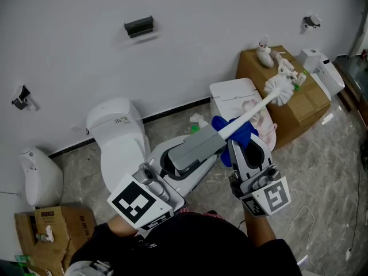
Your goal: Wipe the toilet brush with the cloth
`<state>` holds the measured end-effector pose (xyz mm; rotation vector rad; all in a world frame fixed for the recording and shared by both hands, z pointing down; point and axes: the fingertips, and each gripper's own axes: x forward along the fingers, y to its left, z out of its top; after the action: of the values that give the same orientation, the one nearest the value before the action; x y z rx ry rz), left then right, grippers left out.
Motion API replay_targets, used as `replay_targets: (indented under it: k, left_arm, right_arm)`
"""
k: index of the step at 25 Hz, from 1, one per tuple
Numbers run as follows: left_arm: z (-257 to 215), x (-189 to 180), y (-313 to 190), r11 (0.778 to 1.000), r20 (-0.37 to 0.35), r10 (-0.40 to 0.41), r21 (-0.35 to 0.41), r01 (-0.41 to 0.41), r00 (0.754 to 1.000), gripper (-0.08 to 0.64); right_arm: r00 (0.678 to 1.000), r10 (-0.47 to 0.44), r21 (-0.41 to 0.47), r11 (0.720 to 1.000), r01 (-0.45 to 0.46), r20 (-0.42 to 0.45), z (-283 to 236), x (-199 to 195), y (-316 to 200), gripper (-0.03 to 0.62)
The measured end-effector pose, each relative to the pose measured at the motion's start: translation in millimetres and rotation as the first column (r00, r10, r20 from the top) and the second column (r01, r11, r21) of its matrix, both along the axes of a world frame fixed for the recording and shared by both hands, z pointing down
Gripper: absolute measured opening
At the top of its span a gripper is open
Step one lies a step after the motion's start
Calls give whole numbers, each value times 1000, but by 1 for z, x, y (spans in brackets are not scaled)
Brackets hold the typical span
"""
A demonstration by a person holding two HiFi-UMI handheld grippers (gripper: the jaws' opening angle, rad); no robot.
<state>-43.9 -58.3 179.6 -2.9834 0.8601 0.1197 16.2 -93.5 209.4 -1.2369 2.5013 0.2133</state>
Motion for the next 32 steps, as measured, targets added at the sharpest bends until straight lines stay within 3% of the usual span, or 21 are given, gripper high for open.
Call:
replay_targets:
  k: [6,12,32]
  left_arm:
    - [0,0,-1,999,-17,13,-32,-14,1000,161]
    - [-2,1,2,1000,10,9,8,-9,1000,161]
    - [-1,1,11,1000,8,12,13,-12,1000,161]
  right_arm:
    - [1000,12,-2,1000,-12,-4,-1,6,-3,64]
    - [999,30,-6,1000,-30,-13,-2,10,-5,64]
    - [998,64,-21,998,-64,-22,-2,27,-6,64]
